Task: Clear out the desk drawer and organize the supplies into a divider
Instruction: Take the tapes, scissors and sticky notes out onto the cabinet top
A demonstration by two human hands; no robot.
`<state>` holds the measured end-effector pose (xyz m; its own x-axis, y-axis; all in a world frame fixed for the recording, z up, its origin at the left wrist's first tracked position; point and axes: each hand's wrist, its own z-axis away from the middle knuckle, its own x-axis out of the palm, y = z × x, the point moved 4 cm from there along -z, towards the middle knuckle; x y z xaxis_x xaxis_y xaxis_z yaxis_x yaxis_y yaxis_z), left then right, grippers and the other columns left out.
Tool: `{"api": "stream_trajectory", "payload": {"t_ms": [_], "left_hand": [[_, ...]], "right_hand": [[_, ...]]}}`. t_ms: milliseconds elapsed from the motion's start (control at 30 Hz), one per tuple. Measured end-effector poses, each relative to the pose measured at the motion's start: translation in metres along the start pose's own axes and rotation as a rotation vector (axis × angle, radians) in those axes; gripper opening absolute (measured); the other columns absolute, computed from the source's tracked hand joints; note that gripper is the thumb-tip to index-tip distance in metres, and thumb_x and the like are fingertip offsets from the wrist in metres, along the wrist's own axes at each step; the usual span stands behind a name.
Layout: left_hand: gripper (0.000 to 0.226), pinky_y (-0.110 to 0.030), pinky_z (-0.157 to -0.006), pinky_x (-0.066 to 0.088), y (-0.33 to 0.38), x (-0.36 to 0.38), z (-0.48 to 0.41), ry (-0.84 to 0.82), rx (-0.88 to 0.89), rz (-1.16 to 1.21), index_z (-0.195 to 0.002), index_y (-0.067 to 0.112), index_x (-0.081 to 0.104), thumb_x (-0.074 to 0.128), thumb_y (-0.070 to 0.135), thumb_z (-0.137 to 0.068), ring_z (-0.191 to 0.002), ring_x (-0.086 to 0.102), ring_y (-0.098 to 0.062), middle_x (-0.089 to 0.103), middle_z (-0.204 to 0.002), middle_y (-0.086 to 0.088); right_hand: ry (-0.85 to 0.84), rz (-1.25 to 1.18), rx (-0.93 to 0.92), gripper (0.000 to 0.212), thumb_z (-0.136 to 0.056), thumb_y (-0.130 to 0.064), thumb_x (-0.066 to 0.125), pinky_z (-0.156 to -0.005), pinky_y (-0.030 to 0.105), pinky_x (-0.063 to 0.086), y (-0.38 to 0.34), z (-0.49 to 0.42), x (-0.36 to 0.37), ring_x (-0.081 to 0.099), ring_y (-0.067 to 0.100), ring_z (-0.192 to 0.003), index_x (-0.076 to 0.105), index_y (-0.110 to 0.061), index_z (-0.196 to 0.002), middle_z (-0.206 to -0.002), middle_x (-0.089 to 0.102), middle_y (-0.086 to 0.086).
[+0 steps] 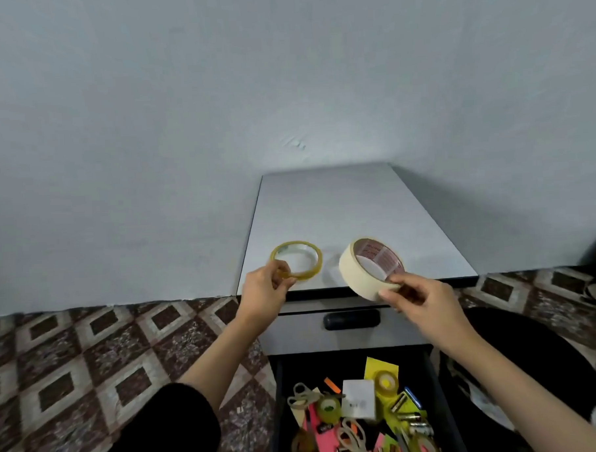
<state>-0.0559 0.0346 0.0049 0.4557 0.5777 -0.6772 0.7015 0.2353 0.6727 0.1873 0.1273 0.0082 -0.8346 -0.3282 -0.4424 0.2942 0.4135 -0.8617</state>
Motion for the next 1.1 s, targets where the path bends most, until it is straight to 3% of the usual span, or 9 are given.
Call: {"api": "stream_trajectory", "payload": {"t_ms": [133, 233, 467, 600, 767, 867, 933, 1033, 1100], "left_hand": [[0.017, -0.028, -0.074, 0.048, -0.008, 0.013, -0.033, -0.031, -0.028, -0.058, -0.099, 0.009, 0.065, 0.068, 0.016, -0.084, -0.075, 0.058, -0.022, 0.057, -0.072, 0.0], [0.017, -0.032, -0.079, 0.048, -0.011, 0.018, -0.055, -0.025, -0.024, -0.107, -0.096, 0.011, 0.067, 0.071, 0.018, -0.081, -0.082, 0.059, -0.023, 0.059, -0.08, -0.004], [0.021, -0.025, -0.079, 0.043, -0.018, 0.027, -0.096, 0.017, -0.02, -0.109, -0.101, 0.01, 0.069, 0.07, 0.017, -0.081, -0.077, 0.052, -0.016, 0.057, -0.09, -0.006], [0.025, -0.029, -0.082, 0.047, -0.02, 0.033, -0.112, 0.011, 0.001, -0.098, -0.105, 0.009, 0.069, 0.07, 0.016, -0.081, -0.085, 0.058, -0.023, 0.061, -0.098, -0.01], [0.035, -0.029, -0.083, 0.046, -0.027, 0.038, -0.121, 0.035, -0.034, -0.07, -0.118, 0.01, 0.064, 0.066, 0.016, -0.083, -0.088, 0.057, -0.024, 0.059, -0.096, -0.008], [0.046, -0.03, -0.097, 0.037, -0.037, 0.038, -0.116, 0.02, -0.056, -0.137, -0.131, 0.009, 0.052, 0.061, 0.023, -0.088, -0.112, 0.051, -0.026, 0.057, -0.118, -0.011], [0.05, -0.032, -0.11, 0.024, -0.048, 0.036, -0.109, -0.033, -0.057, -0.286, -0.138, 0.012, 0.044, 0.052, 0.032, -0.093, -0.132, 0.036, -0.025, 0.044, -0.142, -0.008], [0.052, -0.034, -0.117, 0.012, -0.056, 0.035, -0.101, -0.109, -0.029, -0.413, -0.144, 0.018, 0.034, 0.038, 0.04, -0.097, -0.141, 0.021, -0.019, 0.027, -0.153, -0.001], [0.053, -0.034, -0.118, 0.009, -0.054, 0.037, -0.099, -0.136, -0.032, -0.429, -0.146, 0.019, 0.03, 0.035, 0.04, -0.098, -0.143, 0.017, -0.019, 0.023, -0.155, 0.0]], "right_hand": [[0.003, 0.007, -0.017, 0.025, -0.076, -0.016, 0.075, -0.067, 0.009, 0.047, 0.002, -0.022, 0.003, 0.06, -0.007, -0.065, 0.071, -0.011, -0.101, -0.075, 0.063, -0.017], [0.003, 0.017, -0.002, 0.024, -0.076, -0.017, 0.075, -0.066, 0.012, 0.048, 0.006, -0.038, 0.005, 0.059, -0.004, -0.064, 0.071, -0.012, -0.1, -0.072, 0.063, -0.016], [-0.022, 0.069, -0.031, 0.022, -0.077, -0.018, 0.075, -0.062, 0.008, 0.045, 0.007, -0.072, 0.012, 0.059, 0.002, -0.062, 0.072, -0.013, -0.098, -0.073, 0.064, -0.013], [-0.058, 0.052, -0.028, 0.019, -0.078, -0.018, 0.074, -0.064, 0.011, 0.046, 0.006, -0.085, 0.018, 0.06, 0.011, -0.067, 0.072, -0.015, -0.097, -0.076, 0.066, -0.009], [-0.076, 0.078, -0.036, 0.018, -0.078, -0.021, 0.075, -0.064, 0.008, 0.042, 0.007, -0.095, 0.028, 0.055, 0.005, -0.067, 0.072, -0.017, -0.095, -0.078, 0.066, -0.005], [-0.082, 0.132, -0.072, 0.021, -0.079, -0.02, 0.074, -0.066, 0.01, 0.042, 0.003, -0.106, 0.038, 0.055, 0.004, -0.067, 0.072, -0.013, -0.098, -0.08, 0.066, -0.005], [-0.078, 0.167, -0.11, 0.022, -0.08, -0.021, 0.073, -0.071, 0.017, 0.045, -0.004, -0.117, 0.047, 0.057, 0.008, -0.069, 0.071, -0.012, -0.1, -0.082, 0.067, -0.004], [-0.091, 0.225, -0.162, 0.024, -0.084, -0.024, 0.069, -0.08, 0.029, 0.048, -0.014, -0.139, 0.064, 0.062, 0.018, -0.082, 0.068, -0.012, -0.104, -0.091, 0.07, 0.003], [-0.109, 0.265, -0.173, 0.024, -0.086, -0.024, 0.067, -0.079, 0.029, 0.044, -0.019, -0.155, 0.075, 0.062, 0.021, -0.088, 0.067, -0.012, -0.106, -0.095, 0.07, 0.006]]}}
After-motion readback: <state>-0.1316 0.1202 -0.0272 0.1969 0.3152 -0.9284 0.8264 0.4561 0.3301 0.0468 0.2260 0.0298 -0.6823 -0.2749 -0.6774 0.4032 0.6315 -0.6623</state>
